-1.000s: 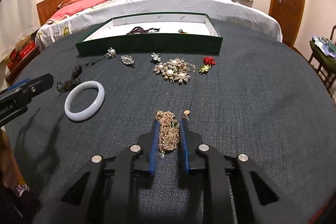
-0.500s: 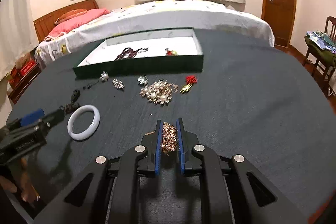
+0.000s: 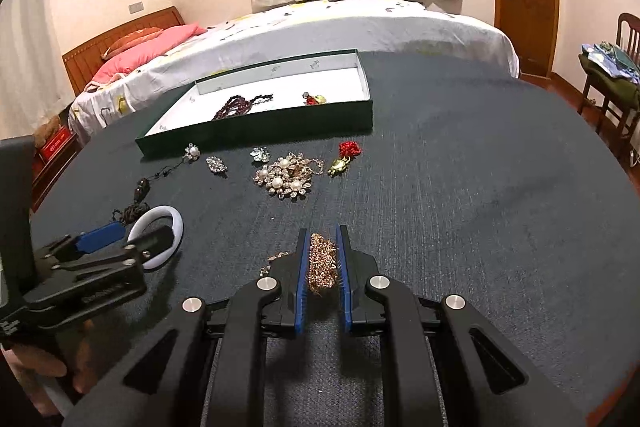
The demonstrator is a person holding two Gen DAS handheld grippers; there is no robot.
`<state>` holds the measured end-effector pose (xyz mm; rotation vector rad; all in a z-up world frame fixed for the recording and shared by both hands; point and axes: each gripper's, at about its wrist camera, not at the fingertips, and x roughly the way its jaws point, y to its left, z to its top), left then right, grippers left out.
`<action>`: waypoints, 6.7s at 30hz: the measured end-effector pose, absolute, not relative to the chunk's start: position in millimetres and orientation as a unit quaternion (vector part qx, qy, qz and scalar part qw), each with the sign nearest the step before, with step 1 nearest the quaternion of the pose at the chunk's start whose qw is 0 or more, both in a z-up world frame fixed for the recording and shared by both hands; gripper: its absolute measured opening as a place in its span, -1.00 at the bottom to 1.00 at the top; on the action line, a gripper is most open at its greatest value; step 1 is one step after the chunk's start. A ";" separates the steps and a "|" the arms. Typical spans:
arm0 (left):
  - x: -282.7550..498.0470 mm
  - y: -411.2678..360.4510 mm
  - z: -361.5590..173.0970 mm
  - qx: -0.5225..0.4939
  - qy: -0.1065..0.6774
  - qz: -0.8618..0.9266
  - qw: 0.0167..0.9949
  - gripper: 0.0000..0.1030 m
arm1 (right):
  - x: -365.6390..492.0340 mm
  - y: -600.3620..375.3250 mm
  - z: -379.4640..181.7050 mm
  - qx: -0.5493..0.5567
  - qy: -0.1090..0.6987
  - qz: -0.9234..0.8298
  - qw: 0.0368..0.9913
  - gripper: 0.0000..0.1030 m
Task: Organize jewelry
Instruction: 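Grasp the white jade bangle with the left tool while the right tool holds the gold chain, then carry the white bangle and gold chain over the box with both tools, then open both tools to release the gold chain and white bangle into the box, then grasp the black pendant on its cord with the left tool while the right tool approaches the pearl brooch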
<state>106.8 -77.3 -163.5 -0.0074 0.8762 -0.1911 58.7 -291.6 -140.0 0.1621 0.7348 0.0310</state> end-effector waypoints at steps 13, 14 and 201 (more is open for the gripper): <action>111.6 -83.3 -169.4 0.014 0.429 -0.087 0.899 0.58 | 60.2 -291.7 -143.6 0.086 0.361 0.024 0.928 -0.74; 111.2 -83.2 -169.4 0.016 0.428 -0.086 0.899 0.56 | 60.3 -291.6 -143.7 0.086 0.361 0.024 0.928 -0.74; 176.2 -18.6 -154.2 0.003 0.416 -0.054 0.908 -0.67 | 159.8 -256.1 -157.0 0.052 0.415 0.057 0.906 -0.09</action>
